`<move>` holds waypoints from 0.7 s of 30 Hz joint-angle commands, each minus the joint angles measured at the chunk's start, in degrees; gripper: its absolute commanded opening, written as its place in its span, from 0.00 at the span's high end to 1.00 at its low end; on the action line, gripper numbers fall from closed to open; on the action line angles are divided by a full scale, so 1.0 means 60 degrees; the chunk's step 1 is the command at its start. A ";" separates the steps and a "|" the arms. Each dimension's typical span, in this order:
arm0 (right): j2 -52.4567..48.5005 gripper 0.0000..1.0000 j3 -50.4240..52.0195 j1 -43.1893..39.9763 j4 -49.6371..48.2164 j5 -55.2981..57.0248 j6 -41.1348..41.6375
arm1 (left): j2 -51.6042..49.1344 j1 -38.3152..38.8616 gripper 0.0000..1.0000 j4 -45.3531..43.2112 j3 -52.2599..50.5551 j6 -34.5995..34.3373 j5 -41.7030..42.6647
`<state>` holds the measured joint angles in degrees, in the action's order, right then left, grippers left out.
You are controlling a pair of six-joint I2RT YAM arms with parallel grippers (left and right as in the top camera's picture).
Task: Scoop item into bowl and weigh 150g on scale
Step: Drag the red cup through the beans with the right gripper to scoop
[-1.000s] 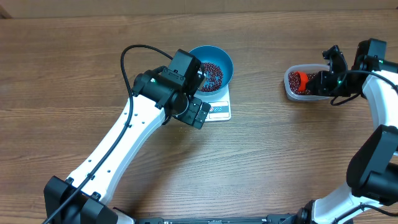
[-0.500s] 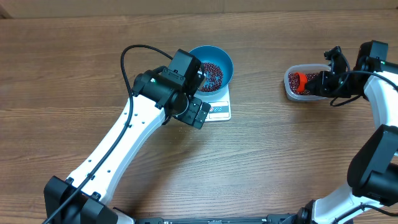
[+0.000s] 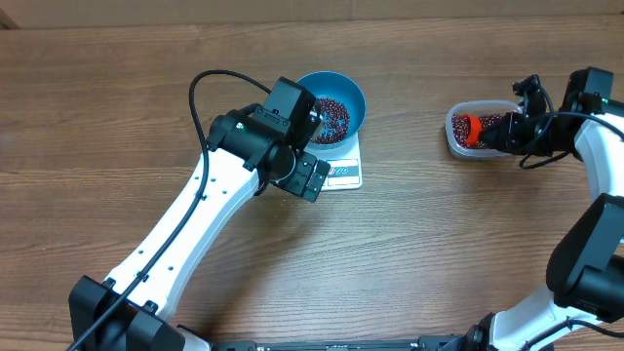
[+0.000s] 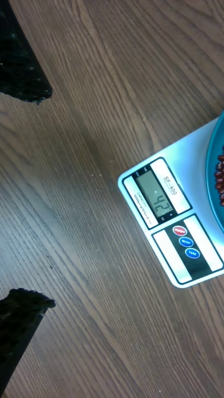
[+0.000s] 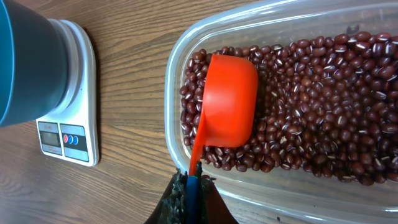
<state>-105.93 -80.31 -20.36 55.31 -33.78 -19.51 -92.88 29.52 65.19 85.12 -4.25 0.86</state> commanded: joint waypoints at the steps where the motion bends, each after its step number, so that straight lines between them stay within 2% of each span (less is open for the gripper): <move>1: -0.0102 0.96 0.0259 -0.0025 -0.0073 -0.0328 0.0153 | 0.0106 0.0018 0.00 0.0029 0.0087 0.0146 -0.0033; 21: -0.0102 0.96 0.0404 -0.0896 -0.0277 -0.1668 0.0280 | 0.0106 0.0018 0.00 0.0029 0.0087 0.0146 -0.0033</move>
<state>-106.32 -78.35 -25.17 53.67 -40.60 -17.96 -92.88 29.52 65.21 85.12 -4.25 0.86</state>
